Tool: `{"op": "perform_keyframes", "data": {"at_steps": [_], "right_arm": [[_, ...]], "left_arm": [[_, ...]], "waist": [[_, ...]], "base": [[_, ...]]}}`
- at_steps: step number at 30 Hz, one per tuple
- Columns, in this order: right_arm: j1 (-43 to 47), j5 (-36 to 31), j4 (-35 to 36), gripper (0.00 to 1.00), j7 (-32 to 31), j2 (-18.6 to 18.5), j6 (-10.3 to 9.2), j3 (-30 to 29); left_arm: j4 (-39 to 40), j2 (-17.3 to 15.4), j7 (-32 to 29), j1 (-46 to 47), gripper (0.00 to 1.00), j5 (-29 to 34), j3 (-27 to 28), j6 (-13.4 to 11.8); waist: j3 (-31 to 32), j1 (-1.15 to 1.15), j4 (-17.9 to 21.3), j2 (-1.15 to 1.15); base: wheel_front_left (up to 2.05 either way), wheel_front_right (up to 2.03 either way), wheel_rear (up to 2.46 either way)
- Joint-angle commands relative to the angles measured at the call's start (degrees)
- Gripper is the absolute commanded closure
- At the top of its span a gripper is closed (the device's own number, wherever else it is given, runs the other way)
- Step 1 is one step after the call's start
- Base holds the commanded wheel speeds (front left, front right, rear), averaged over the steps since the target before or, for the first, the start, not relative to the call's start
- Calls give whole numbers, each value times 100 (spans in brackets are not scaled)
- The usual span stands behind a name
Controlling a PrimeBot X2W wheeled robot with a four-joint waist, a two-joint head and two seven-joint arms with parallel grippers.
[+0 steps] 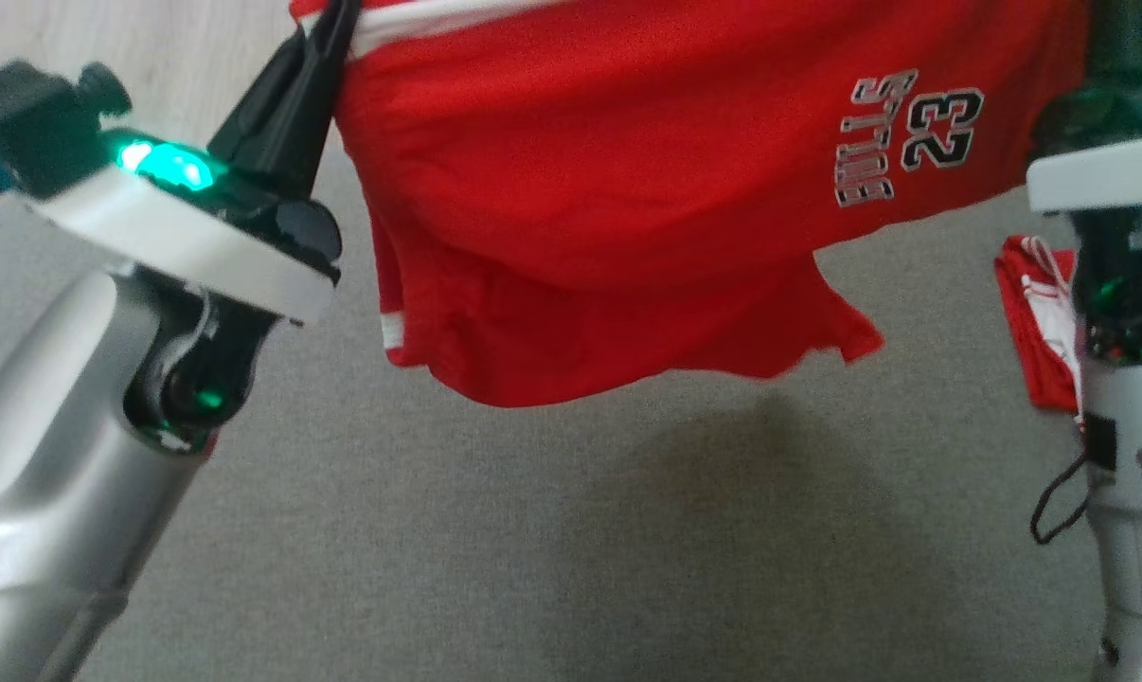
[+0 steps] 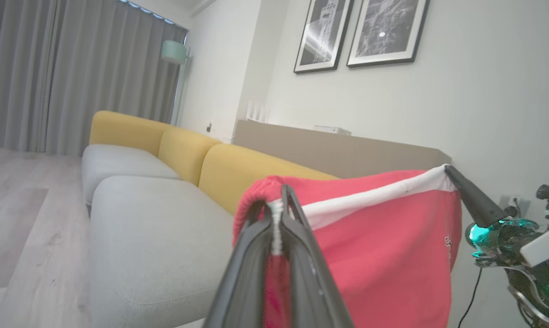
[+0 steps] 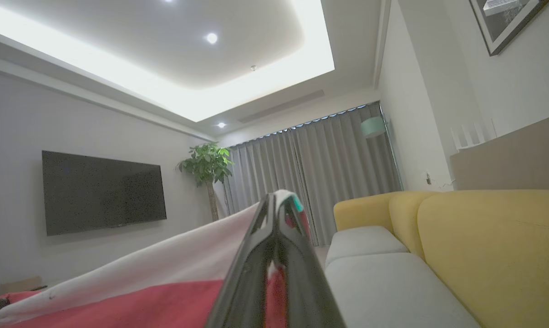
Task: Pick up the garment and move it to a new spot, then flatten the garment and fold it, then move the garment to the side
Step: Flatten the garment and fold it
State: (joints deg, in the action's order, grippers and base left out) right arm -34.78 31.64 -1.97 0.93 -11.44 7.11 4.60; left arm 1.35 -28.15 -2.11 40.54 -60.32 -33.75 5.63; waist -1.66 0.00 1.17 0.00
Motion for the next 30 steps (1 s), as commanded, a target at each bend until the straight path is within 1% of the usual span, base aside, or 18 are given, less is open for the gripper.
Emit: {"op": "perform_keyframes", "data": {"at_steps": [1, 3, 7, 10, 15, 18, 20, 23, 26, 30], "right_arm": [[-307, -65, 187, 100, -117, -20, 37, 59], [-474, -121, 107, 100, -241, -48, 37, 62], [-975, -309, -285, 100, -223, -100, 37, 179], [-1548, -526, -806, 100, 72, -138, 37, 267], [-2619, -809, -1695, 100, 773, -76, 37, 297], [-2909, -786, -2065, 100, 1052, -18, 37, 334], [-2799, -746, -2230, 100, 1151, -17, 37, 500], [-2328, -589, -2398, 100, 1209, -76, 37, 832], [-1648, -318, -2421, 100, 1261, -151, 37, 1106], [-590, 97, -2230, 100, 1315, -244, 37, 1380]], "left_arm": [[100, -195, -95, 408, 100, -31, 312, -66], [6, -163, -258, 576, 100, -55, 280, -124], [-296, -1, -265, 972, 100, 34, 291, -195], [-745, 185, -33, 1446, 100, 212, 351, -153], [-1586, 559, 574, 2416, 100, 532, 476, -30], [-2010, 826, 862, 2684, 100, 409, 550, 58], [-2296, 970, 982, 2555, 100, 195, 582, 103], [-2633, 1019, 1055, 2037, 100, -15, 454, 152], [-2939, 1087, 1224, 1261, 100, -293, 345, 175], [-3169, 1177, 1329, -20, 100, -653, -70, 183]], "waist": [[-198, 0, 16, 0], [-386, 0, 28, 0], [-846, 0, 91, 0], [-1135, 0, 146, 0], [-1492, 0, 246, 0], [-1578, 0, 288, 0], [-1555, 0, 343, 0], [-1524, 0, 448, 0], [-1456, 0, 551, 0], [-1346, 0, 688, 0]], "base": [[0, 0, 0], [0, 0, 0], [0, 0, 0], [0, 0, 0], [0, 0, 0], [0, 0, 0], [0, 0, 0], [0, 0, 0], [0, 0, 0], [0, 0, 0]]}}
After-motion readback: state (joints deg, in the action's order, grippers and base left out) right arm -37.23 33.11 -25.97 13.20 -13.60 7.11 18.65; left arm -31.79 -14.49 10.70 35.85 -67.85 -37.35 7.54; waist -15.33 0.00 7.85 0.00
